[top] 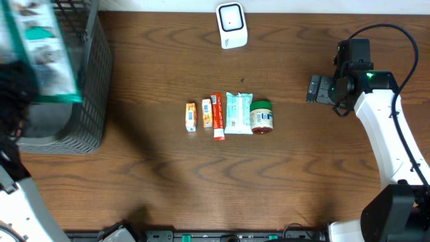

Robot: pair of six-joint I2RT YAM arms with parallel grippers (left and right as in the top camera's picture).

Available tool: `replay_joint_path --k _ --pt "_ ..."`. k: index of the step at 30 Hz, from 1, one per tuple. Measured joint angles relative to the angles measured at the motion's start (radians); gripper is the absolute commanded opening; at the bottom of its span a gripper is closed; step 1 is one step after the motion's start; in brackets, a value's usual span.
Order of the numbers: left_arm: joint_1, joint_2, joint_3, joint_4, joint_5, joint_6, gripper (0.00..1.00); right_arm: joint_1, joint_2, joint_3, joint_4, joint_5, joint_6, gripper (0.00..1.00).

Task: Scan the item barcode
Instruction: 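Grasp the 3M gloves pack with the left gripper and lift it out, then carry the gloves pack and lay it right of the jar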

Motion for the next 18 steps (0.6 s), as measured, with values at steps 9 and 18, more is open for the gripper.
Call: replay_joint_path --k 9,18 --pt "-0.267 0.021 0.0 -0.134 0.077 -0.004 0.07 0.0 0.0 0.0 0.0 0.0 0.0 0.99" --pt "-0.612 0.119 -0.001 -0.134 -0.039 -0.035 0.07 0.0 0.0 0.0 0.029 -0.032 0.0 0.99"
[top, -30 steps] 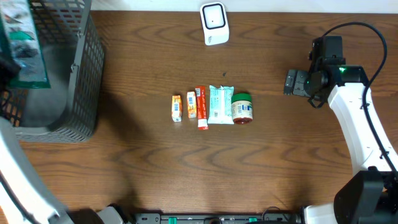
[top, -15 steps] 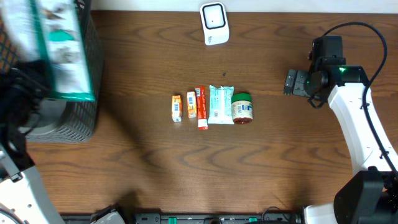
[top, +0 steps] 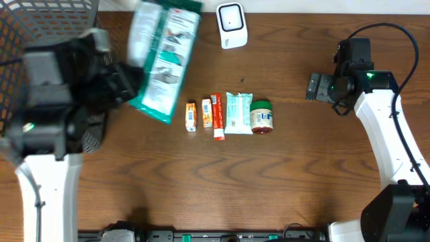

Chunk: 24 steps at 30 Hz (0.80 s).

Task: Scan the item barcode
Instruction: 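Carry the gloves pack and lay it right of the jar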

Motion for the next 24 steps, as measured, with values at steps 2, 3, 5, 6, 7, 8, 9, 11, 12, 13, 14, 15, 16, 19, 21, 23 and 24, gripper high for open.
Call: replay_joint_path --k 2,3,5,6,7,8,9,11,12,13,14,15,16,19,21,23,24 --pt "-0.079 0.038 0.0 0.01 -0.035 -0.019 0.07 0.0 0.0 0.0 -0.005 -0.034 0.001 0.99" --pt "-0.114 0.057 -0.001 0.018 -0.05 -0.025 0.07 0.0 0.0 0.0 -0.008 -0.052 0.001 0.99" --pt "-0.182 0.102 -0.001 0.042 -0.071 -0.052 0.07 -0.001 0.0 0.0 -0.014 -0.099 0.0 0.99" --pt "-0.213 0.123 -0.001 0.057 -0.079 -0.067 0.07 -0.003 0.0 0.0 -0.021 -0.124 -0.003 0.99" --pt "-0.247 0.147 -0.001 0.071 -0.085 -0.079 0.07 -0.006 0.0 0.001 -0.035 -0.145 -0.009 0.99" --pt "-0.275 0.167 -0.001 0.082 -0.091 -0.092 0.07 -0.012 0.0 0.004 -0.055 -0.166 -0.015 0.99" --pt "-0.311 0.192 -0.002 0.098 -0.095 -0.102 0.07 -0.024 0.0 0.011 -0.08 -0.188 -0.022 0.99" --pt "-0.385 0.246 -0.002 0.143 -0.106 -0.127 0.07 -0.082 0.0 0.048 -0.154 -0.237 -0.029 0.99" --pt "-0.422 0.275 -0.002 0.166 -0.11 -0.138 0.07 -0.094 0.0 0.053 -0.161 -0.24 -0.029 0.99" --pt "-0.461 0.306 -0.002 0.195 -0.116 -0.153 0.07 -0.129 0.0 0.071 -0.184 -0.26 -0.031 0.99" --pt "-0.497 0.336 -0.002 0.23 -0.119 -0.168 0.07 -0.166 0.0 0.084 -0.2 -0.281 -0.033 0.99" --pt "-0.534 0.37 -0.002 0.278 -0.124 -0.183 0.07 -0.21 0.0 0.095 -0.21 -0.303 -0.034 0.99" --pt "-0.562 0.396 -0.003 0.313 -0.128 -0.196 0.07 -0.243 0.0 0.101 -0.214 -0.323 -0.035 0.99" --pt "-0.644 0.479 -0.005 0.451 -0.134 -0.221 0.07 -0.35 0.0 0.104 -0.23 -0.379 -0.036 0.99" --pt "-0.693 0.529 -0.005 0.526 -0.137 -0.231 0.07 -0.414 0.0 0.104 -0.235 -0.404 -0.036 0.99" --pt "-0.736 0.573 -0.005 0.576 -0.163 -0.26 0.07 -0.46 0.0 0.104 -0.244 -0.42 -0.036 0.99" --pt "-0.758 0.594 -0.005 0.587 -0.185 -0.286 0.07 -0.48 0.0 0.104 -0.249 -0.425 -0.036 0.99"
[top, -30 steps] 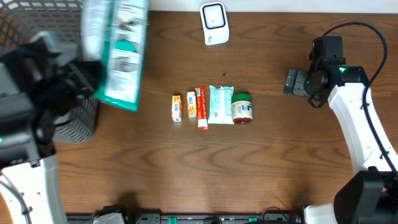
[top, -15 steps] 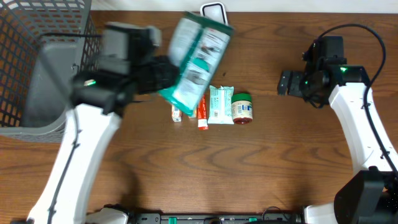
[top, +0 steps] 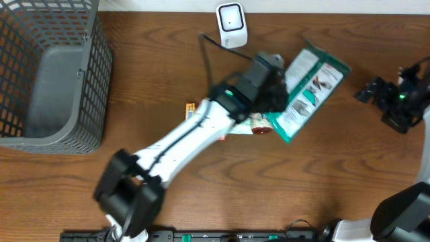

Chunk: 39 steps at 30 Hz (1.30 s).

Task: Scan the item barcode
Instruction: 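Carry the gloves pack and lay it right of the jar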

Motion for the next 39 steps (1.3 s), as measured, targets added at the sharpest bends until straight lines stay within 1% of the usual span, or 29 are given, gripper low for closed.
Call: replay_joint_path --k 6,10,18,19,20,21,31,32,34,35,36,39 --pt "-0.089 0.119 0.0 0.042 -0.158 -0.208 0.07 -0.033 0.0 0.0 -0.002 -0.016 0.0 0.99" --pt "-0.105 0.171 0.0 0.095 -0.216 -0.278 0.07 -0.032 0.0 -0.023 0.025 -0.023 0.0 0.99" --pt "-0.102 0.175 0.0 0.105 -0.291 -0.314 0.08 -0.007 0.0 -0.11 0.112 -0.03 0.001 0.99" --pt "-0.102 0.175 0.0 0.106 -0.295 -0.314 0.09 -0.003 0.0 -0.115 0.114 -0.03 0.001 0.99" --pt "-0.102 0.175 0.0 0.106 -0.296 -0.314 0.13 0.0 0.0 -0.117 0.114 -0.032 0.001 0.99" --pt "-0.102 0.175 0.0 0.105 -0.298 -0.314 0.13 0.003 0.0 -0.118 0.115 -0.033 0.001 0.99" --pt "-0.102 0.175 0.0 0.112 -0.31 -0.329 0.13 0.031 0.0 -0.118 0.121 -0.037 0.001 0.99" --pt "-0.102 0.175 0.0 0.117 -0.31 -0.329 0.17 0.031 0.0 -0.118 0.122 -0.037 0.001 0.99" --pt "-0.102 0.175 0.0 0.132 -0.309 -0.327 0.34 0.03 0.0 -0.118 0.122 -0.037 0.001 0.99" --pt "-0.103 0.175 0.0 0.136 -0.308 -0.323 0.45 0.031 0.0 -0.118 0.122 -0.037 0.001 0.99" --pt "-0.103 0.175 0.0 0.14 -0.308 -0.326 0.51 0.03 0.0 -0.118 0.122 -0.037 0.001 0.99" --pt "-0.103 0.175 0.0 0.156 -0.3 -0.328 0.56 0.03 0.0 -0.118 0.122 -0.037 0.001 0.99"
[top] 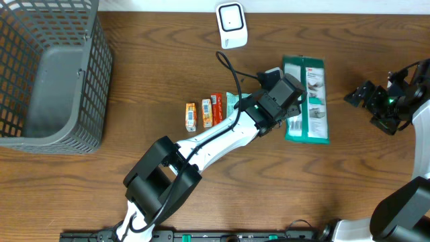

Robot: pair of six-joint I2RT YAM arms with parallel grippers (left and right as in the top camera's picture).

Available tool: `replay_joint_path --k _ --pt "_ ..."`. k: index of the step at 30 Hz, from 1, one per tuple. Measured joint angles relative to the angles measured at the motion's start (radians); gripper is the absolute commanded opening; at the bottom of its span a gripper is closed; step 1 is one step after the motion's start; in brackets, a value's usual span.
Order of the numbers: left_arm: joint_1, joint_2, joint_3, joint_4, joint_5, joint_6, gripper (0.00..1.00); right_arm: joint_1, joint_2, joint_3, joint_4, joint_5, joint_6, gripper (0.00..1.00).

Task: Scan the item barcode
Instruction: 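Carry the gloves pack and lay it right of the jar, then release the gloves pack and raise the left gripper back left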

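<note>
A green and white pouch point(310, 94) lies flat on the table right of centre, its long side running away from me. My left gripper point(290, 106) reaches across the table to the pouch's left edge. The wrist hides its fingers, so its hold cannot be made out. My right gripper point(355, 97) hovers to the right of the pouch, apart from it, pointing left with its fingers apart. The white scanner point(231, 25) stands at the far edge of the table, left of the pouch.
A grey wire basket point(50, 74) fills the far left. A row of small items lies at centre: two orange boxes point(191, 115), a red tube point(216, 106) and a teal pack point(232, 101), partly under my left arm.
The pouch was tilted in the left gripper right of the item row. Now it lies flat and squared up on the table a little further right. The right gripper has shifted slightly left.
The left gripper first held the pouch over the basket at far left. Then it held it left of the scanner, then tilted over the right end of the item row. Now the pouch rests on the table. The right arm drew back to the right edge meanwhile.
</note>
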Motion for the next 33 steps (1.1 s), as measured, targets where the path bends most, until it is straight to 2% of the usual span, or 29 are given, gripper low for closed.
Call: replay_joint_path --k 5,10,11,12,14,15,19,25,33 --pt "-0.001 0.0 0.0 0.01 0.014 0.022 0.57 0.0 0.0 0.0 -0.002 0.0 0.0 0.99" --pt "0.001 -0.014 0.0 0.003 0.042 0.145 0.57 0.0 0.0 0.0 -0.031 0.0 0.0 0.99" --pt "0.002 -0.025 0.0 -0.017 0.044 0.172 0.53 0.0 0.0 0.0 -0.037 0.0 0.0 0.99" --pt "0.005 -0.042 0.0 -0.045 0.049 0.203 0.43 0.0 0.0 0.0 -0.042 -0.001 0.0 0.99" --pt "0.018 -0.091 0.0 -0.119 0.056 0.258 0.15 0.0 0.0 0.0 -0.045 -0.006 0.0 0.99" --pt "0.029 -0.123 0.0 -0.159 0.059 0.285 0.07 0.0 0.0 0.0 -0.046 -0.008 0.0 0.99" --pt "0.112 -0.281 0.0 -0.34 0.065 0.377 0.07 0.005 0.0 -0.002 -0.046 -0.015 0.0 0.99" --pt "0.333 -0.49 0.002 -0.589 0.065 0.52 0.07 0.076 0.0 -0.002 -0.034 -0.02 -0.001 0.99" --pt "0.685 -0.613 0.003 -0.795 0.059 0.619 0.07 0.101 0.0 -0.003 -0.014 -0.023 -0.001 0.99"
